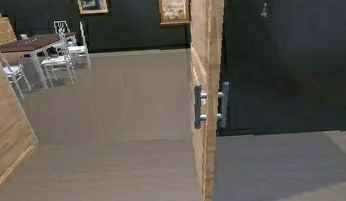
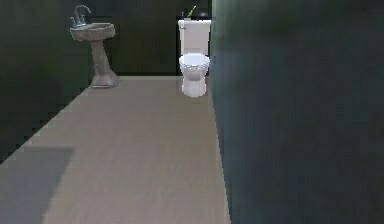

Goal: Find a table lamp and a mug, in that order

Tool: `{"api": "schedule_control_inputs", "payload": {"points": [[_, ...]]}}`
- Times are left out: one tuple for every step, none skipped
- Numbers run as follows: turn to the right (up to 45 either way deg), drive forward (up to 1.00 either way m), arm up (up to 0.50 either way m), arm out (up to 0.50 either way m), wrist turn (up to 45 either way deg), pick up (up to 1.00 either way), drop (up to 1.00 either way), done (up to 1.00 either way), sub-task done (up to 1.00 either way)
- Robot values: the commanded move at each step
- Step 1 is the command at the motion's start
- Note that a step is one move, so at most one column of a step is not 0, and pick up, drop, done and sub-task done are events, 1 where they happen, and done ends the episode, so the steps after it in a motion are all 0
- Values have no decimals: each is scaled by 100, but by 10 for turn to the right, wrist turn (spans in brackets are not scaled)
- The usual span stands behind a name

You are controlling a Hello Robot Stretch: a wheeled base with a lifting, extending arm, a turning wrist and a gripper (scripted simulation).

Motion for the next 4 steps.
{"api": "schedule_control_inputs", "payload": {"points": [[0,5,0,0,0,0,0,0,0],[-450,0,0,0,0,0,0,0,0],[-360,0,0,0,0,0,0,0,0],[-30,0,0,0,0,0,0,0,0]]}}
